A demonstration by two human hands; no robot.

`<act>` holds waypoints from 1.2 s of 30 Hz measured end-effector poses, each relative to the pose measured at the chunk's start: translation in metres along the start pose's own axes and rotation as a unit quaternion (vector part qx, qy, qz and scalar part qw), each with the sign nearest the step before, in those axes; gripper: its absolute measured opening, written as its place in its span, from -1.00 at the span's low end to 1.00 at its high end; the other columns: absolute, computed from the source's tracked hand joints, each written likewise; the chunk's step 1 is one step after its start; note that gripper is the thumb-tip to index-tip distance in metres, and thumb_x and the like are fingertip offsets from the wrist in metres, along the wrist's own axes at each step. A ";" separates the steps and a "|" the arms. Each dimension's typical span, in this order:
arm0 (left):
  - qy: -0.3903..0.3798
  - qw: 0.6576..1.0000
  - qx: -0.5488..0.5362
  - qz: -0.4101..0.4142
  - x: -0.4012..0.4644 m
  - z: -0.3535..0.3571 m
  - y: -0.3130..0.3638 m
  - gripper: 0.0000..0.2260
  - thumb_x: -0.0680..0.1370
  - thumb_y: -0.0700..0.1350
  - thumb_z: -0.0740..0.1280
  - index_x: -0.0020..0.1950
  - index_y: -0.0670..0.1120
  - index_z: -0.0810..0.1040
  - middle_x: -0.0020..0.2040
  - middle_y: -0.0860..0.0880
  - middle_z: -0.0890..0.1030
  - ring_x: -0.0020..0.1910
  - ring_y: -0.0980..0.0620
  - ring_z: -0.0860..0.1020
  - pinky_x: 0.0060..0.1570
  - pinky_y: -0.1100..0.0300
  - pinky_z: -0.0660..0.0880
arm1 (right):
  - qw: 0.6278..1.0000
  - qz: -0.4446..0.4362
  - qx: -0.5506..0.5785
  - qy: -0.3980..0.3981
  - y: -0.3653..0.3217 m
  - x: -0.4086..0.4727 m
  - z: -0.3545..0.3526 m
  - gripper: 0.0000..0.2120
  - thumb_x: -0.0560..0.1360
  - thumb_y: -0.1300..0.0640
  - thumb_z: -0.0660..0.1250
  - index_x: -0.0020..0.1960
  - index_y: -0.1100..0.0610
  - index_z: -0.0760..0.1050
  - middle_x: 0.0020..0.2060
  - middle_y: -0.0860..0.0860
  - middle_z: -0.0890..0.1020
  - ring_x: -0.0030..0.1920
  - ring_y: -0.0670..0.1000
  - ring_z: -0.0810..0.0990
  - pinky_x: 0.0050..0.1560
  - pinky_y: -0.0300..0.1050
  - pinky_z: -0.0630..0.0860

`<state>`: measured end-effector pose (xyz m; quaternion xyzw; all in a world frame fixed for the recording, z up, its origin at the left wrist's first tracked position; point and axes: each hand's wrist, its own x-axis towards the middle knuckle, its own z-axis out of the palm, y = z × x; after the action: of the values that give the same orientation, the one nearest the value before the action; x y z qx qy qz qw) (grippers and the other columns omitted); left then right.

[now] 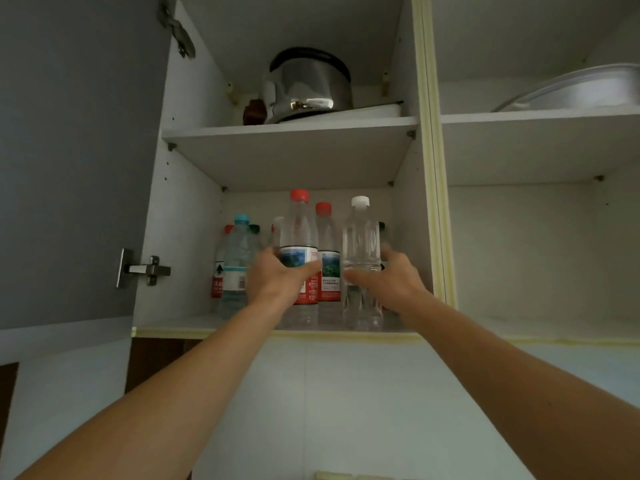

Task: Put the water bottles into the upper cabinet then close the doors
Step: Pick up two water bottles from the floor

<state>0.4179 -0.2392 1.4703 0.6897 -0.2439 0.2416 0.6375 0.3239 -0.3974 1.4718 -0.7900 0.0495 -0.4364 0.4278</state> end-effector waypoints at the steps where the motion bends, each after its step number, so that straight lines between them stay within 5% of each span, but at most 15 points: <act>1: 0.005 1.000 0.005 0.000 0.002 0.003 -0.002 -0.55 0.36 0.12 0.60 0.10 0.02 0.49 0.05 -0.03 0.66 -0.02 -0.06 0.66 0.08 -0.07 0.62 | 1.000 -0.001 -0.008 0.002 0.002 0.003 0.002 -0.53 0.46 0.02 0.53 0.30 0.06 0.48 0.06 0.01 0.67 -0.16 -0.12 0.63 -0.33 -0.25 0.50; 8: 0.015 0.999 0.031 0.001 0.016 0.020 -0.010 -0.43 0.39 0.11 0.58 0.28 -0.08 0.48 0.16 -0.07 0.63 0.08 -0.08 0.62 0.14 -0.08 0.58 | 0.999 0.000 -0.040 -0.003 0.018 0.025 0.017 -0.70 0.52 0.00 0.46 0.21 0.04 0.53 -0.05 -0.03 0.66 -0.18 -0.09 0.64 -0.25 -0.18 0.58; 12: 0.030 0.999 0.040 0.015 0.024 0.031 -0.018 -0.42 0.40 0.10 0.58 0.29 -0.09 0.46 0.19 -0.08 0.61 0.08 -0.06 0.60 0.09 0.01 0.57 | 0.999 -0.011 -0.053 0.000 0.026 0.038 0.023 -0.69 0.53 0.00 0.45 0.23 0.03 0.53 -0.10 -0.08 0.60 -0.22 -0.13 0.58 -0.31 -0.25 0.48; 18: 0.054 0.997 0.058 0.025 0.028 0.041 -0.023 -0.45 0.42 0.16 0.54 0.27 -0.06 0.48 0.16 -0.04 0.62 -0.06 0.06 0.49 -0.30 0.28 0.32 | 0.997 -0.019 -0.072 0.006 0.030 0.045 0.026 -0.69 0.52 -0.03 0.45 0.21 0.00 0.52 -0.12 -0.10 0.60 -0.22 -0.17 0.56 -0.32 -0.26 0.45; 25: -0.003 0.985 0.163 0.058 0.006 0.021 -0.028 -0.53 0.48 0.08 0.51 0.28 -0.11 0.51 0.22 -0.12 0.54 0.10 -0.11 0.57 0.10 -0.08 0.57 | 0.988 0.013 -0.128 -0.089 0.016 0.018 0.005 -0.90 0.51 0.09 0.47 -0.06 -0.01 0.55 -0.12 -0.03 0.68 -0.13 -0.07 0.64 -0.16 -0.18 0.53; 31: -0.020 0.978 0.160 0.134 -0.024 -0.046 -0.009 -0.80 0.55 0.03 0.44 0.05 -0.04 0.54 0.06 -0.02 0.60 0.00 0.00 0.58 0.06 -0.03 0.58 | 0.986 -0.017 -0.163 -0.017 -0.028 -0.044 -0.030 -0.89 0.50 0.02 0.47 -0.02 0.01 0.60 -0.25 -0.05 0.67 -0.32 -0.12 0.58 -0.39 -0.23 0.44; 36: -0.094 0.981 0.071 0.153 -0.086 -0.093 0.018 -0.79 0.64 0.01 0.31 0.02 -0.11 0.61 -0.10 -0.01 0.64 -0.13 0.00 0.62 -0.14 0.08 0.63 | 0.982 -0.021 -0.185 0.020 -0.055 -0.138 -0.041 -0.78 0.55 -0.02 0.40 -0.10 0.14 0.62 -0.15 0.14 0.68 -0.15 0.11 0.63 -0.19 -0.07 0.54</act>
<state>0.3382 -0.1458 1.4351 0.7071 -0.3874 0.2873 0.5171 0.1928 -0.3264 1.4325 -0.8476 0.1215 -0.4442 0.2637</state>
